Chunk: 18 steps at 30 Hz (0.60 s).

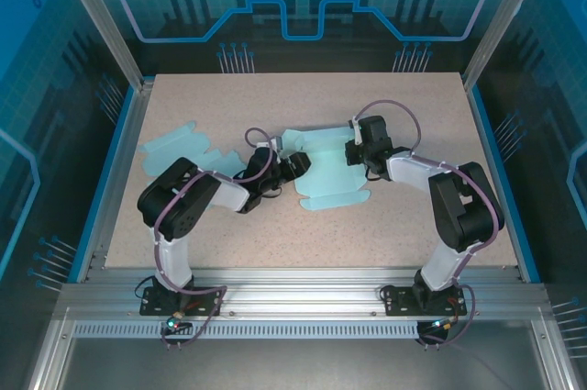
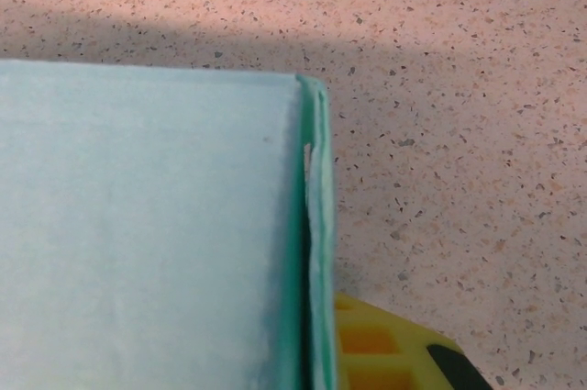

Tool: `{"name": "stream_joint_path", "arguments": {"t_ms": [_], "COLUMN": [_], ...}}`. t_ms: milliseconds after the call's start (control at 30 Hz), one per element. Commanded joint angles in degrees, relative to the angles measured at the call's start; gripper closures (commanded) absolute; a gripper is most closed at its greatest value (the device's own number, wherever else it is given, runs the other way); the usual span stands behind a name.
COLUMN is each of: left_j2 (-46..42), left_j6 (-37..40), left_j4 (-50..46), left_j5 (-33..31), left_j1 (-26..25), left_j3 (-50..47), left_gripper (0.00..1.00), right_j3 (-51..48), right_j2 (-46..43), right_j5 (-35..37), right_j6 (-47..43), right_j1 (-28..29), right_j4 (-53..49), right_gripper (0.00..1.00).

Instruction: Fold the paper box

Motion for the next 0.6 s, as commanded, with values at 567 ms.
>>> {"name": "stream_joint_path", "arguments": {"t_ms": [567], "left_j2": [2.3], "left_j6": [10.1], "left_j4": [-5.4], "left_j5": [-1.5], "left_j1": [-2.6], "left_j3": [10.4], "left_gripper": [0.37], "right_j3": [0.2], "right_j2": [-1.3], "right_j5": [-2.8], "right_j6": [0.3], "right_j1": [0.5], "right_j4": [0.7], "right_gripper": [0.89]}}
